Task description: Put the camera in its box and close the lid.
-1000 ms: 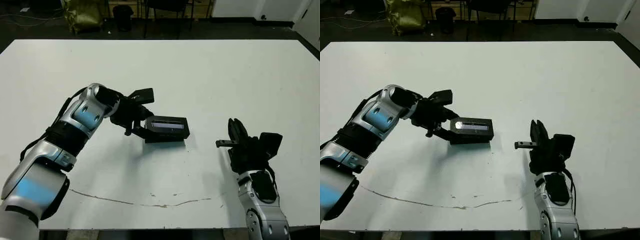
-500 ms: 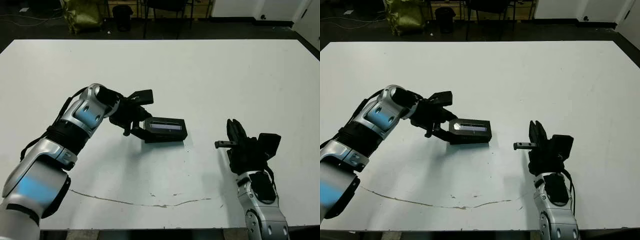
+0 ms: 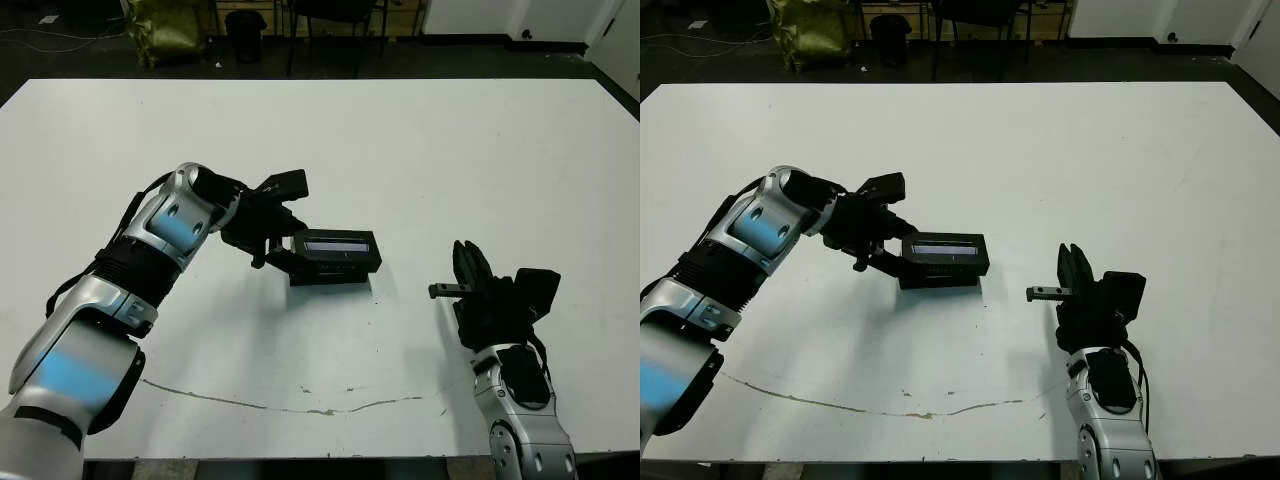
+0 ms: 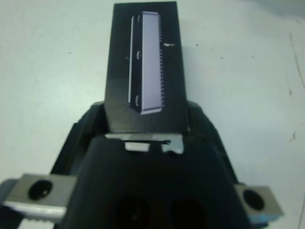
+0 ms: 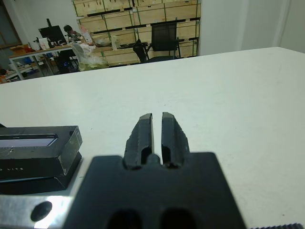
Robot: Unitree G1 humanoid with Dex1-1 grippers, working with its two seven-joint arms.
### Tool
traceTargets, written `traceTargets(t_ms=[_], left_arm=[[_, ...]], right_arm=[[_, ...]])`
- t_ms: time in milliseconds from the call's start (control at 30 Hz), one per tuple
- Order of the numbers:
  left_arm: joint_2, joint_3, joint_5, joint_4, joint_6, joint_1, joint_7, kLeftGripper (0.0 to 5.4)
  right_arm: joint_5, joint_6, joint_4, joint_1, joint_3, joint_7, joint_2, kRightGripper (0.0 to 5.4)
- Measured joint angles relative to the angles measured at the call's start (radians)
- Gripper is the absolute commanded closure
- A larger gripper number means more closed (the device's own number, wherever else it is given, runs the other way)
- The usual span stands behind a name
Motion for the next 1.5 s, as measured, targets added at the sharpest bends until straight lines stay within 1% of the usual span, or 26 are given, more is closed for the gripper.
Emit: traceTargets(t_ms=[267, 533, 667, 933, 1500], left_arm=[[0.012, -0.007, 0.015, -0.006, 0.009, 0.0, 0.0, 2.9], [0.015, -0.024, 0.019, 0.005, -0.002, -0.015, -0.001, 2.9], [0.015, -0.031, 0.023, 0.019, -0.028, -0.019, -0.002, 2.9], [0.015, -0.055, 0.041, 0.02, -0.028, -0.023, -0.003, 2.9], [0.014, -0.067, 0.044, 0.005, 0.008, -0.022, -0.017, 2.9]], right_arm=[[-0.002, 0.0, 0.0, 0.0, 0.001, 0.0, -0.001, 5.4], [-0.004, 0.001, 0.0, 0.0, 0.002, -0.001, -0.001, 5.4], [-0.003, 0.001, 0.0, 0.0, 0.002, -0.002, 0.0, 5.4], [-0.001, 0.0, 0.001, 0.0, 0.001, -0.001, 0.0, 5.4], [0.005, -0.008, 0.019, 0.0, -0.003, 0.005, 0.0, 5.4]])
